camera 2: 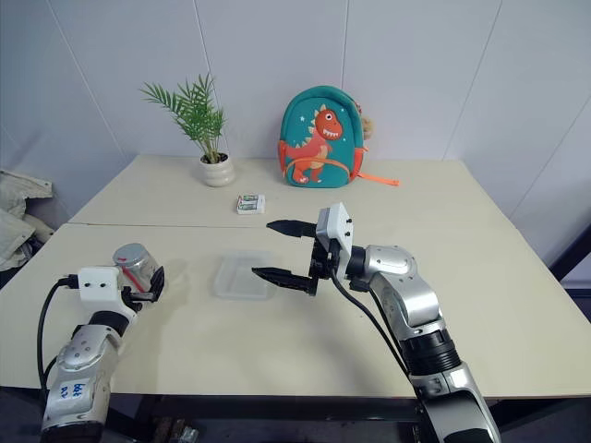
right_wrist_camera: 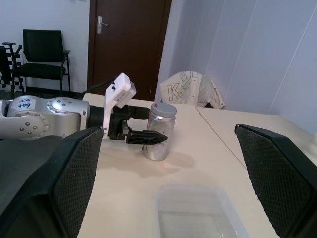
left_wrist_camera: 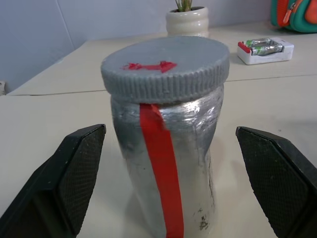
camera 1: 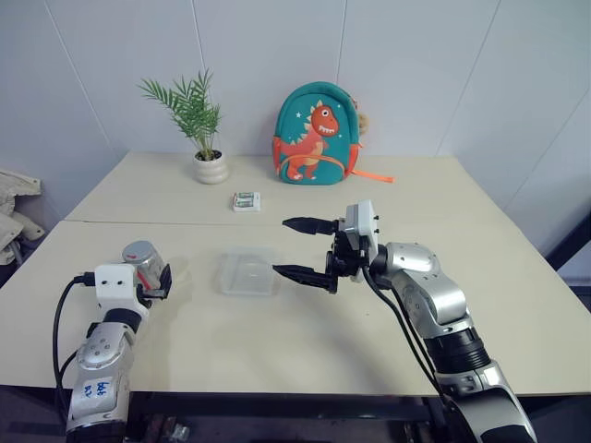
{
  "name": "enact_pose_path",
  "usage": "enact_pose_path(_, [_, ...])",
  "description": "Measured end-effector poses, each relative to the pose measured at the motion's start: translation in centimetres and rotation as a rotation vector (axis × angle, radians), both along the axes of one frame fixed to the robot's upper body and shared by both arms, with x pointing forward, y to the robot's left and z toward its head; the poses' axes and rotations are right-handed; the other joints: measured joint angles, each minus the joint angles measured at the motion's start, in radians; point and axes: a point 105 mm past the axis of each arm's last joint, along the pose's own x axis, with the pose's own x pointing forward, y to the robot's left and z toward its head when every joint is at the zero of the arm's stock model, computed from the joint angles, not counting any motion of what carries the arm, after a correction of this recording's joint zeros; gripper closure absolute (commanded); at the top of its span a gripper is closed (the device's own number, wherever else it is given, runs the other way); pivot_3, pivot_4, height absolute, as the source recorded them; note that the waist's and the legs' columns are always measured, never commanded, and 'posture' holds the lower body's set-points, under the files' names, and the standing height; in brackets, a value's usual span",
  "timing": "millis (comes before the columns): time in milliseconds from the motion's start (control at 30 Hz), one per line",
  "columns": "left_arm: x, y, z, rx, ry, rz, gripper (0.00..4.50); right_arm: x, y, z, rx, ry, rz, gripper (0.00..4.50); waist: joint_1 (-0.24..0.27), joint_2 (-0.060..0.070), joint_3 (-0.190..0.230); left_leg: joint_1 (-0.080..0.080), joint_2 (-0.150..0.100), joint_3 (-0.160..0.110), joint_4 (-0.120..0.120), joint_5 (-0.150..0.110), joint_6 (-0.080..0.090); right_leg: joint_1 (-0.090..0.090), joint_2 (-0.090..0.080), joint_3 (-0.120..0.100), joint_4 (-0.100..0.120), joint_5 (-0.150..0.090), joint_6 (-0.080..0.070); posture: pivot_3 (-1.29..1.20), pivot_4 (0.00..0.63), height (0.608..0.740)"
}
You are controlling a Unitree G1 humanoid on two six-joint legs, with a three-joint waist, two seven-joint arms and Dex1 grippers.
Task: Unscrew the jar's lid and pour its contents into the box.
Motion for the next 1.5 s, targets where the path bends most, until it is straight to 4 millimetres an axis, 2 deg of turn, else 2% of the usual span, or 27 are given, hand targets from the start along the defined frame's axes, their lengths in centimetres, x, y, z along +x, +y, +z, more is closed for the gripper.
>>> enact_pose_path(67, [0.2, 0.1, 0.0, 0.005, 0.004, -0.008, 0.02, -0.1, 0.0, 0.1, 0.002, -0.007, 0.0, 0.0, 0.0, 0.0, 0.0, 0.0, 0.0, 0.0, 0.0, 0.0, 0.0, 0.0, 0.0, 0.0, 0.0, 0.0, 0.0, 0.0, 0.15, 0.74])
enact_pose_path(167, [0.4, 0.3, -0.2, 0.003, 0.012, -0.017, 0.59, 0.0, 0.0, 0.1, 0.004, -0.004, -0.006, 0.0, 0.0, 0.0, 0.0, 0.0, 0.0, 0.0, 0.0, 0.0, 0.0, 0.0, 0.0, 0.0, 0.0, 0.0, 0.0, 0.0, 0.15, 0.74])
enact_pose_path(367, [0.8, 0.5, -0.5, -0.004, 0.021, -0.035, 2.49, -0.2, 0.0, -0.1, 0.008, 0.003, -0.013, 0.0, 0.0, 0.0, 0.0, 0.0, 0.0, 0.0, 0.0, 0.0, 0.0, 0.0, 0.0, 0.0, 0.0, 0.0, 0.0, 0.0, 0.15, 0.74])
enact_pose_path(500, [0.9, 0.4, -0.4, -0.003, 0.024, -0.056, 2.51, -0.3, 0.0, 0.0, 0.007, 0.003, -0.014, 0.0, -0.001, 0.0, 0.0, 0.0, 0.0, 0.0, 0.0, 0.0, 0.0, 0.0, 0.0, 0.0, 0.0, 0.0, 0.0, 0.0, 0.15, 0.74])
enact_pose_path(600, [0.8, -0.6, 0.0, -0.025, 0.009, -0.141, 2.51, -0.2, -0.1, 0.0, 0.004, 0.009, -0.019, 0.0, 0.001, 0.0, 0.0, -0.001, 0.0, 0.0, 0.0, 0.0, 0.0, 0.0, 0.0, 0.0, 0.0, 0.0, 0.0, 0.0, 0.15, 0.74])
enact_pose_path(800, [-1.6, -5.6, 4.2, 0.031, -0.065, -0.499, 2.51, -0.7, 0.0, 0.4, -0.001, 0.031, -0.016, 0.0, -0.002, 0.0, 0.0, -0.001, 0.001, 0.0, -0.001, -0.001, -0.001, -0.001, 0.0, 0.0, -0.001, 0.0, -0.001, 0.0, 0.15, 0.74])
enact_pose_path(1000, [-4.9, -9.1, 6.3, 0.11, -0.023, -0.821, 2.51, -0.9, 0.8, -0.3, -0.081, 0.051, -0.058, 0.0, -0.002, 0.0, 0.0, -0.001, 0.001, 0.0, -0.002, -0.001, -0.001, -0.001, 0.0, 0.0, -0.002, -0.001, -0.003, 0.0, 0.15, 0.74])
enact_pose_path(1167, [-5.3, -11.5, 5.6, 0.125, 0.051, -0.983, 2.51, -0.9, 3.1, 0.1, -0.065, 0.162, -0.108, 0.0, -0.001, 0.0, 0.0, -0.001, 0.001, 0.0, -0.002, -0.001, -0.001, -0.001, 0.0, 0.0, -0.002, -0.001, -0.003, 0.0, 0.15, 0.74])
enact_pose_path(1367, [-5.0, -13.5, 4.7, 0.145, 0.084, -1.054, 2.51, -0.5, 4.0, -0.5, -0.124, 0.241, -0.171, 0.0, -0.002, 0.0, 0.0, -0.002, 0.001, 0.0, -0.003, -0.001, 0.0, -0.002, 0.0, 0.0, -0.004, -0.001, -0.003, 0.0, 0.15, 0.74])
enact_pose_path(1500, [-4.5, -13.8, 4.4, 0.131, 0.09, -1.058, 2.51, -0.4, 4.3, -0.6, -0.134, 0.253, -0.187, 0.0, -0.002, 0.0, 0.0, -0.002, 0.002, 0.0, -0.004, -0.001, 0.0, -0.002, 0.001, 0.0, -0.004, -0.001, -0.003, 0.0, 0.15, 0.74])
